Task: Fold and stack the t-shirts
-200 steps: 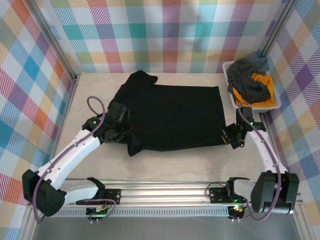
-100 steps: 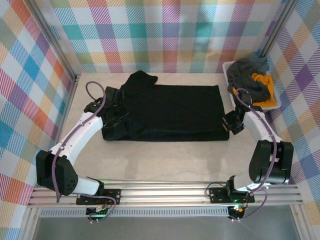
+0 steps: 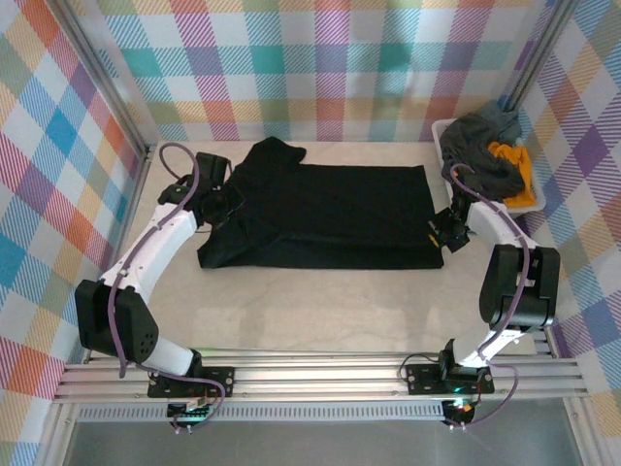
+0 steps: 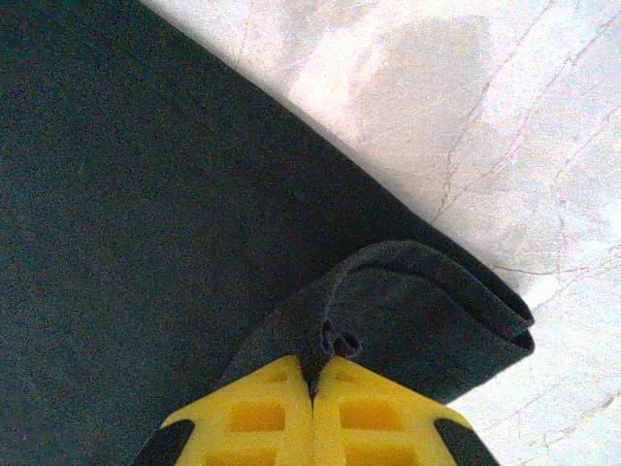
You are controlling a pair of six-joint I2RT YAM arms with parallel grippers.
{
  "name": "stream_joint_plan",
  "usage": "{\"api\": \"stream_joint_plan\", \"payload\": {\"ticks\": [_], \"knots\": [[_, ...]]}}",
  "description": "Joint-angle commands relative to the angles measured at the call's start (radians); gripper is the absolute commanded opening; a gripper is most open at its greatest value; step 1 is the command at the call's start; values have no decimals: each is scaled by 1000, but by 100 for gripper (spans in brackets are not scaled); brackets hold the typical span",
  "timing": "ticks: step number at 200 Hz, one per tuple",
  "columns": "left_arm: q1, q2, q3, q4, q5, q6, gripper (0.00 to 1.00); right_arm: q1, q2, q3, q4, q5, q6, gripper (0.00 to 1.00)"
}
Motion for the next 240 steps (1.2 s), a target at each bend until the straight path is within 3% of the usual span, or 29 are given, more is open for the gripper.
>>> {"api": "stream_joint_plan", "payload": {"ticks": [1, 57, 93, 100, 107, 112, 116, 132, 162, 187, 222, 240], "knots": [[24, 24, 41, 20, 11, 30, 0, -6, 16, 34, -1, 12, -8, 0], [32, 145, 115, 55, 46, 81, 0, -6, 70, 71, 2, 19, 8, 0], [33, 295, 262, 17, 43, 159, 0, -6, 115, 108, 6, 5, 1, 0], [34, 329, 296, 5, 53, 181, 0, -6, 129, 120, 7, -8, -13, 10], [36, 359, 331, -17, 53, 202, 16, -6, 140, 132, 3, -20, -31, 21], [36, 373, 356, -38, 43, 217, 42, -6, 145, 142, -7, -22, -42, 27], [36, 382, 372, -55, 24, 224, 54, -6, 144, 148, -14, -21, -53, 30], [37, 350, 370, -84, -46, 245, 66, -6, 93, 135, -25, -10, -82, 41], [38, 142, 151, -94, -36, 132, 59, -1, -61, 26, -7, -9, -139, 51], [40, -5, -125, 44, 42, 21, 47, 30, -127, -84, 23, -65, -183, 42], [80, 78, -261, 138, 129, -58, 37, 86, -157, -212, 117, -134, -182, 29], [126, 140, -276, 127, 85, -67, 31, 85, -112, -225, 133, -128, -180, 29]]}}
